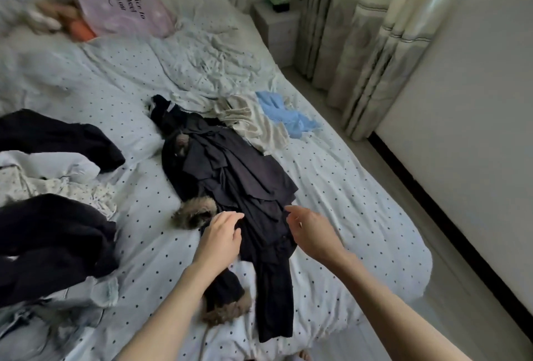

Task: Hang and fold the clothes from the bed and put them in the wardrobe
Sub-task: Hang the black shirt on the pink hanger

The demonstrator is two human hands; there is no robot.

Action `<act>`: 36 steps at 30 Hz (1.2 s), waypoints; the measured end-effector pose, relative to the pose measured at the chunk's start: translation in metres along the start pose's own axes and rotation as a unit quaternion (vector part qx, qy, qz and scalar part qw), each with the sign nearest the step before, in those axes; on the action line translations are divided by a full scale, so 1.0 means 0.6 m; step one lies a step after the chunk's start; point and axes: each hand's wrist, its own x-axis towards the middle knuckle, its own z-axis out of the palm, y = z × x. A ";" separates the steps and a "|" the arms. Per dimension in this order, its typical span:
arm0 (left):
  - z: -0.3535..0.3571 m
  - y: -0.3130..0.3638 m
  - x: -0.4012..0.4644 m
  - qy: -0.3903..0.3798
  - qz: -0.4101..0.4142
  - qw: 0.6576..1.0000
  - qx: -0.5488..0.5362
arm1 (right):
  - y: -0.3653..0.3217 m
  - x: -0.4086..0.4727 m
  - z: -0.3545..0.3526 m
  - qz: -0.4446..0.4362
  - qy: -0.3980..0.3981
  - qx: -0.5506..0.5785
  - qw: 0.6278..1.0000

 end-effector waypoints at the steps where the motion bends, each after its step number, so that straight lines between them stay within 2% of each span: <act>1: -0.002 -0.015 0.021 -0.001 0.001 1.000 0.004 | -0.003 0.028 0.007 0.003 -0.008 -0.004 1.000; 9: -0.056 -0.124 0.215 0.007 -0.008 0.999 0.050 | -0.044 0.247 0.090 0.051 -0.082 -0.063 0.993; 14: -0.049 -0.164 0.259 -0.008 -0.002 0.999 0.035 | -0.064 0.352 0.151 0.108 -0.103 -0.109 0.983; 18: -0.038 -0.185 0.274 -0.009 0.011 1.000 0.021 | -0.050 0.383 0.181 0.140 -0.044 -0.138 0.979; 21: -0.039 -0.184 0.287 0.013 0.035 0.999 0.031 | -0.036 0.367 0.175 0.121 -0.002 -0.093 0.988; 24: -0.034 -0.164 0.288 0.016 0.083 0.995 0.050 | -0.035 0.331 0.151 0.103 -0.009 0.050 0.993; 26: -0.028 -0.147 0.284 -0.002 0.103 0.992 0.078 | -0.043 0.306 0.131 0.080 -0.012 0.098 0.992; 31: -0.020 -0.097 0.282 -0.039 0.145 0.971 0.184 | -0.020 0.232 0.067 0.027 -0.041 0.055 0.997; 36: 0.001 -0.032 0.247 -0.052 0.177 0.958 0.221 | 0.056 0.088 -0.007 0.069 -0.019 -0.002 0.997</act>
